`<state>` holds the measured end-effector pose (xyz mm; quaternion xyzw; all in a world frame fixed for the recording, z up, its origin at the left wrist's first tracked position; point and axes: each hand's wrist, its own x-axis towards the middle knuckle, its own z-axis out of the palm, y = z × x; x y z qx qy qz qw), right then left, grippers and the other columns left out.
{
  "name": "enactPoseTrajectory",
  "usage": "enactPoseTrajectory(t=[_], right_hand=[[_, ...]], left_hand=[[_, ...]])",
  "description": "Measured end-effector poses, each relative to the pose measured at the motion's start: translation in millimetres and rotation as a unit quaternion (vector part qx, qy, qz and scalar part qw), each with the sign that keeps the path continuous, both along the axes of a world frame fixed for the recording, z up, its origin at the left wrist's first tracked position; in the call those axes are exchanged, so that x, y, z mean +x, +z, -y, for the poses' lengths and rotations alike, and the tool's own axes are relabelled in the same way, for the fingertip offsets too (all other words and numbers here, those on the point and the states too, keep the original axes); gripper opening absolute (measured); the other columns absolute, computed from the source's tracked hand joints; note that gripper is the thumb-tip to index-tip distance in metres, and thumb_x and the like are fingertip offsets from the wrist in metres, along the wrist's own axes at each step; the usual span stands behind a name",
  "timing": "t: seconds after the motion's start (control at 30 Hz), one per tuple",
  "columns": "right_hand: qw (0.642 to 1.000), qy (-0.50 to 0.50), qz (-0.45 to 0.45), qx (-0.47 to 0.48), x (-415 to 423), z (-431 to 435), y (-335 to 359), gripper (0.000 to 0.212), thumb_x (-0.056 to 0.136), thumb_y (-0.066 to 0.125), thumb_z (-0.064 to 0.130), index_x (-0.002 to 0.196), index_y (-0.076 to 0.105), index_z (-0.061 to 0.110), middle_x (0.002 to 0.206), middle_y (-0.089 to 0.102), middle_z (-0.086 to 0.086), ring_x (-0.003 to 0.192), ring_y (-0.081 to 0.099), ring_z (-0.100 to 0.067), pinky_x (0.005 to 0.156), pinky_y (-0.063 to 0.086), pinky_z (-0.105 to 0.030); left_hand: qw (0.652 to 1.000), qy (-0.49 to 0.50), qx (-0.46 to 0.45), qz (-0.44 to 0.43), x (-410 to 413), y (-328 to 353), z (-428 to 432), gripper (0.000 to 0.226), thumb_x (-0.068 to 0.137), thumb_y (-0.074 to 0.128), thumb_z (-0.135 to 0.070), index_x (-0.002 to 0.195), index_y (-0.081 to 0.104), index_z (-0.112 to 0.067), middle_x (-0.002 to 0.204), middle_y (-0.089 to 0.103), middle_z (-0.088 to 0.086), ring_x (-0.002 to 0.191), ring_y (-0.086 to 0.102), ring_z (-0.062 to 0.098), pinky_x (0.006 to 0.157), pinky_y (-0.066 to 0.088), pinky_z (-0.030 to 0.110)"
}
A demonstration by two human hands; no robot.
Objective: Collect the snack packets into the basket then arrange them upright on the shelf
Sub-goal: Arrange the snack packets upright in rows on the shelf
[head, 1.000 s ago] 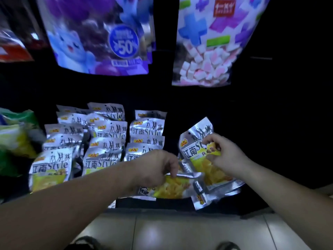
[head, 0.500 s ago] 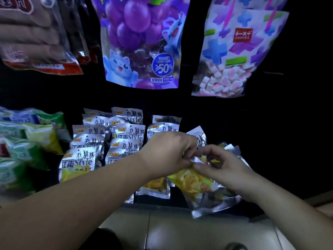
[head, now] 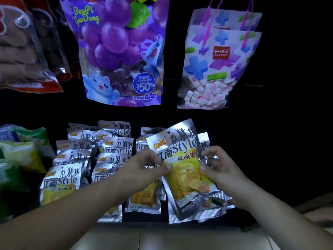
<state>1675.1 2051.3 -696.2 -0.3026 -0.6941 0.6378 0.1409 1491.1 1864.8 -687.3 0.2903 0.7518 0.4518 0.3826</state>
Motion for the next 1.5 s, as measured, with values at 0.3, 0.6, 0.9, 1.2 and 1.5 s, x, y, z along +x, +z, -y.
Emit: enactPoseTrajectory(t=[0.3, 0.6, 0.9, 1.2, 1.5], right_hand=[[0.981, -0.028, -0.076, -0.175, -7.5, 13.0, 9.1, 0.045, 0.092, 0.053, -0.016, 0.111, 0.062, 0.024, 0.114, 0.070, -0.019, 0.089, 0.071, -0.037, 0.071, 0.058, -0.046], [0.991, -0.094, -0.022, -0.089, -13.6, 20.6, 11.6, 0.014, 0.094, 0.069, 0.028, 0.094, 0.058, 0.019, 0.087, 0.071, -0.011, 0.079, 0.074, -0.030, 0.071, 0.059, -0.052], [0.974, -0.113, -0.111, -0.165, -18.3, 20.5, 19.2, 0.016, 0.090, 0.072, 0.011, 0.092, 0.057, 0.015, 0.083, 0.063, -0.005, 0.074, 0.064, -0.021, 0.062, 0.054, -0.033], [0.982, -0.136, -0.079, -0.109, -16.9, 13.8, 9.4, 0.028, 0.093, 0.058, -0.010, 0.094, 0.058, 0.018, 0.091, 0.066, -0.005, 0.065, 0.060, -0.022, 0.048, 0.043, -0.028], [0.992, -0.093, -0.047, -0.077, -13.6, 4.2, -6.7, 0.055, 0.086, 0.051, -0.023, 0.100, 0.064, 0.029, 0.101, 0.067, -0.004, 0.079, 0.067, -0.020, 0.066, 0.055, -0.043]], left_hand=[[0.975, 0.075, 0.130, 0.162, 24.1, 5.9, -17.0, 0.018, 0.091, 0.076, -0.021, 0.099, 0.059, -0.023, 0.106, 0.070, 0.024, 0.090, 0.072, 0.046, 0.081, 0.058, 0.052], [0.982, 0.065, 0.137, 0.111, 30.6, 8.2, -18.4, 0.001, 0.096, 0.068, -0.030, 0.096, 0.068, -0.031, 0.121, 0.068, 0.002, 0.105, 0.068, 0.023, 0.083, 0.054, 0.039], [0.994, 0.008, 0.109, 0.014, 16.9, -1.0, -16.7, 0.031, 0.102, 0.058, -0.034, 0.126, 0.060, -0.054, 0.105, 0.039, 0.007, 0.078, 0.034, 0.017, 0.068, 0.041, 0.030], [0.992, 0.026, 0.107, 0.055, 26.3, -5.0, -15.0, 0.041, 0.091, 0.077, -0.022, 0.118, 0.066, -0.050, 0.097, 0.061, 0.014, 0.056, 0.050, 0.028, 0.058, 0.048, 0.039], [0.991, 0.046, 0.105, 0.067, 27.6, -6.0, -20.0, 0.059, 0.080, 0.086, -0.018, 0.118, 0.062, -0.057, 0.126, 0.062, -0.003, 0.116, 0.062, 0.016, 0.086, 0.059, 0.027]])
